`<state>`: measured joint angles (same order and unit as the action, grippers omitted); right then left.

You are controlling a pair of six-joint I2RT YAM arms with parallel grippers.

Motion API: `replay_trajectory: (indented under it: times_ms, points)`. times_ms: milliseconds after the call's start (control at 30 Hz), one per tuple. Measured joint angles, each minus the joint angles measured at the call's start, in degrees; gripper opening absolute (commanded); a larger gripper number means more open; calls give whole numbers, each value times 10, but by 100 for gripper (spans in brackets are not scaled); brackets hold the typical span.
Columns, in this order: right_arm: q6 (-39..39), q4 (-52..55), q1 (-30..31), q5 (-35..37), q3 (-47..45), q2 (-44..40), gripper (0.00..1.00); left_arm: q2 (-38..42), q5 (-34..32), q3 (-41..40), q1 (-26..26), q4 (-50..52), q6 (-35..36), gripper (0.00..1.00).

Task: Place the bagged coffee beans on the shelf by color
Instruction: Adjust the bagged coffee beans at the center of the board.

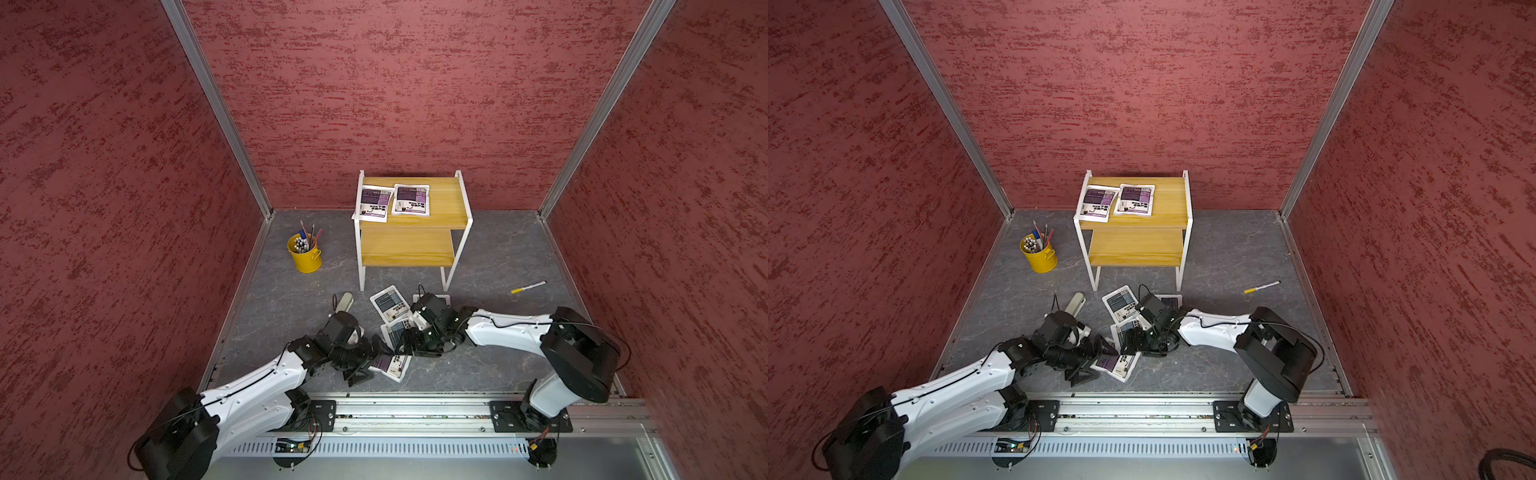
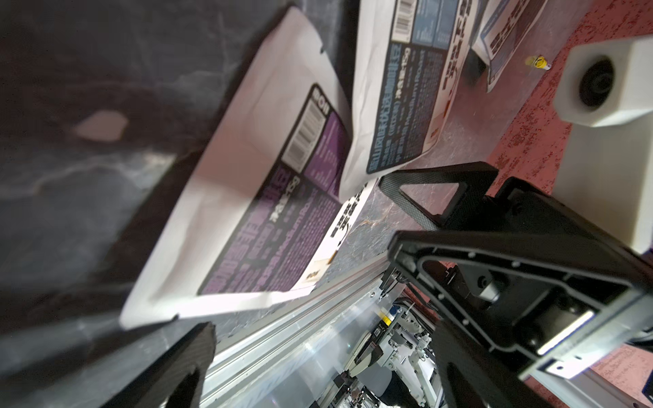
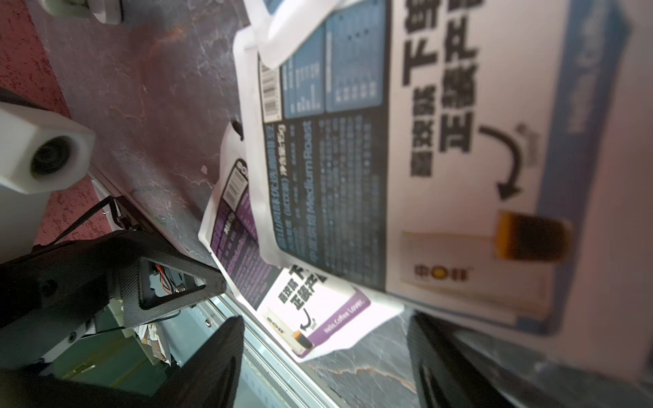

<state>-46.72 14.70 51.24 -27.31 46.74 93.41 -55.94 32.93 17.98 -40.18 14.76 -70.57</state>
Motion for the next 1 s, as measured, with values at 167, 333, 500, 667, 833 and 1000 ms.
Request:
replay_trajectory:
  times_ms: [167,333,500,667,833,1000]
  points:
    - [1,-12,-3,-15,7,13,77,-42,10,0,2,-42,-4,100]
    - [-11,-31,-4,-23,-5,9,77,-48,17,0,8,-50,-3,100]
    - [-45,-100,4,-24,-34,3,77,-28,17,0,24,-29,9,100]
    - [-81,-188,30,-47,-66,7,77,26,0,-3,52,0,16,100]
    - [-84,-206,54,-66,-77,6,77,64,-13,-4,82,21,25,100]
    - [-70,-183,57,-60,-73,0,77,79,-16,-4,94,64,45,100]
